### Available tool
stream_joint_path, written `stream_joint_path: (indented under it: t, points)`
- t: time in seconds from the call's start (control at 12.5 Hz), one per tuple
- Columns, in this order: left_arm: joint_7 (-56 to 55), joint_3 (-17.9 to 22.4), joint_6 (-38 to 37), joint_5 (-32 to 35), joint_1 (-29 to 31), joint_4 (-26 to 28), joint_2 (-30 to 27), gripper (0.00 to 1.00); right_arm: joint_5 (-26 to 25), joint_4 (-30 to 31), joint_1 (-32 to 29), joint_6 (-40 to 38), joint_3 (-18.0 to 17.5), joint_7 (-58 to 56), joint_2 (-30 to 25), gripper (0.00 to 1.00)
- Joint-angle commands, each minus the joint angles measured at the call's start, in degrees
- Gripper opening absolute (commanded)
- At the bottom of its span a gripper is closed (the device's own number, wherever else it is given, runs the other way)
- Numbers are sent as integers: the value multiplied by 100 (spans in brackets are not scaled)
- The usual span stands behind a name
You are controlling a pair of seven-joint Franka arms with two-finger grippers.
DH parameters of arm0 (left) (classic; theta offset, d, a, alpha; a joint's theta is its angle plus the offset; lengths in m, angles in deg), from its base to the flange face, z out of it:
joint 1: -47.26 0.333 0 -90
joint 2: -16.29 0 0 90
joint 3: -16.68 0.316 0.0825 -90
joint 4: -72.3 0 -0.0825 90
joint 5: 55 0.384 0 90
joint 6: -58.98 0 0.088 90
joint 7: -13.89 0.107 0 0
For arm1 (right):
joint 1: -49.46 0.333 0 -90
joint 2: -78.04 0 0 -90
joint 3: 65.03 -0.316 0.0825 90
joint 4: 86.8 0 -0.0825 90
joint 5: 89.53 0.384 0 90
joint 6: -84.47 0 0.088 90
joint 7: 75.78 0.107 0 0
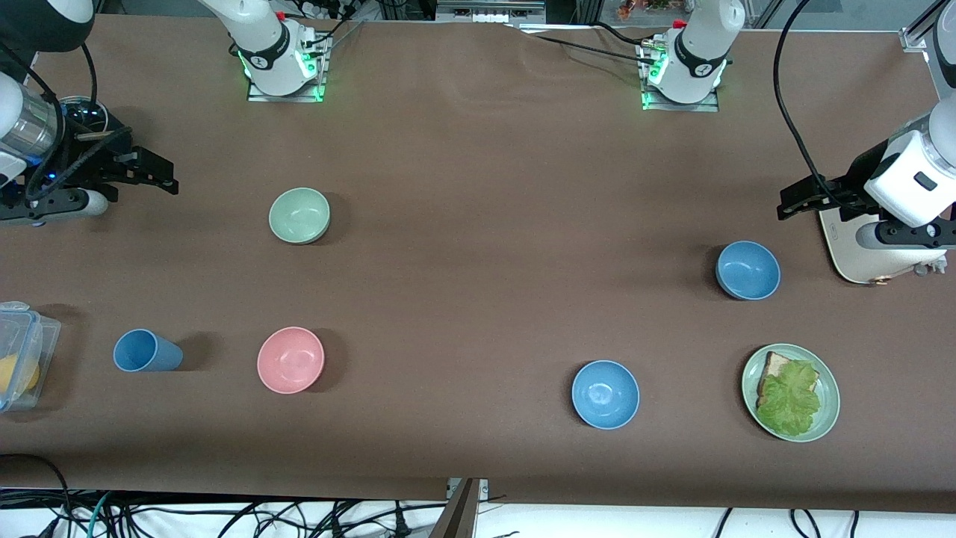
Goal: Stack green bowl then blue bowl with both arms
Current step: 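Reach the right gripper down to the rim of the pale green bowl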
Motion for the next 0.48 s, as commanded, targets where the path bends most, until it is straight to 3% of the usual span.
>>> stream_joint_path:
  t: [0.0, 0.4]
  points:
    - [110, 13, -74, 33, 1, -68, 6, 100, -71, 814, -88, 618, -81, 80, -238, 100]
    - [110, 4, -74, 33, 1, -68, 6, 100, -18, 3573, -88, 3174, -90, 89, -994, 100]
